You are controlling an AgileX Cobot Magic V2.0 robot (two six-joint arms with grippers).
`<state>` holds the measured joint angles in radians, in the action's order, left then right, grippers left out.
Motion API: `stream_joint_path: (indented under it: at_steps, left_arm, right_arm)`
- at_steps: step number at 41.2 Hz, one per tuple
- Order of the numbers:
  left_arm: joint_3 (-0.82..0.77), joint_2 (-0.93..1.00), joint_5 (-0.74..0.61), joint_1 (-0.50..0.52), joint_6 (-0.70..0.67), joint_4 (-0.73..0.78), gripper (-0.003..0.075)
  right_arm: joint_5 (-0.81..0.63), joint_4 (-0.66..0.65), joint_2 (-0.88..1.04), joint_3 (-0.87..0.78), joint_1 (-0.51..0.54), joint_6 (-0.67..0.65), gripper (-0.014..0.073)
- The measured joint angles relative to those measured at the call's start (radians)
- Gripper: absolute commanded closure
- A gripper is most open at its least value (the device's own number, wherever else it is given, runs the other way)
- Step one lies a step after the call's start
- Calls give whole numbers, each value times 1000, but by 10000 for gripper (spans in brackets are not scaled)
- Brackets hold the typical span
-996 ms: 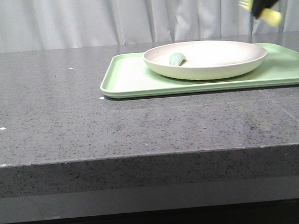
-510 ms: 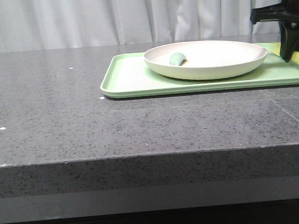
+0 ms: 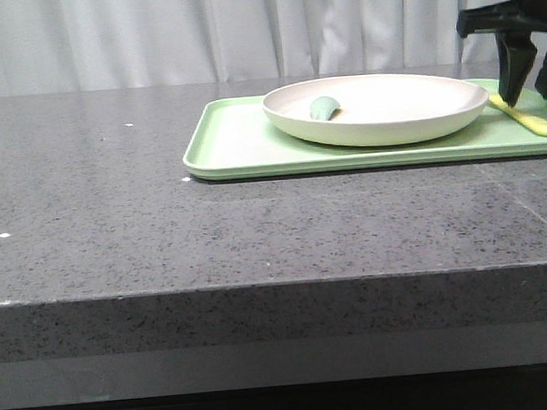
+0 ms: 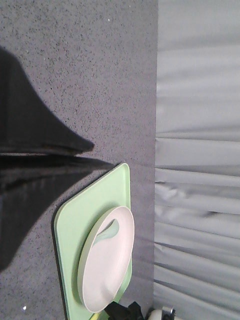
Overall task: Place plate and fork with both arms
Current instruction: 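Lift the fork out of the plate and set it on the tray beside, then open the right gripper and raise it away from the fork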
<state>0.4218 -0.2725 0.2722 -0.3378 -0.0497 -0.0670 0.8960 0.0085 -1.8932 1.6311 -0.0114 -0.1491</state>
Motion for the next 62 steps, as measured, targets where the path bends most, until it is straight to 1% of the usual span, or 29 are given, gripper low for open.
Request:
stream_joint_path:
  at_steps: [4, 7, 11, 14, 19, 29, 36, 46, 51, 55, 62]
  left_arm:
    - [0, 0, 0, 0, 0, 0, 738]
    - [0, 0, 0, 0, 0, 0, 738]
    - [0, 0, 0, 0, 0, 0, 738]
    - [0, 0, 0, 0, 0, 0, 738]
    - [0, 0, 0, 0, 0, 0, 738]
    - [0, 0, 0, 0, 0, 0, 738]
    - [0, 0, 0, 0, 0, 0, 738]
    - [0, 0, 0, 0, 0, 0, 738]
    - [0, 0, 0, 0, 0, 0, 738]
    - [0, 0, 0, 0, 0, 0, 738]
    - [0, 0, 0, 0, 0, 0, 738]
  right_arm:
    - [0, 0, 48, 0, 0, 6, 285]
    - [0, 0, 98, 0, 0, 17, 358]
    - [-5, 0, 185, -31, -6, 49, 481]
    - [-15, 0, 262, -91, -22, 64, 542]
    - [-64, 0, 403, -239, -50, 73, 603]
    - [-222, 0, 706, -560, -67, 77, 659]
    - [-322, 0, 981, -805, -67, 77, 659]
    - [-428, 0, 1356, -1071, -67, 79, 659]
    - [-457, 0, 1530, -1168, -67, 79, 659]
    - [-466, 0, 1632, -1225, -67, 79, 659]
    - [-469, 0, 1712, -1257, -67, 81, 659]
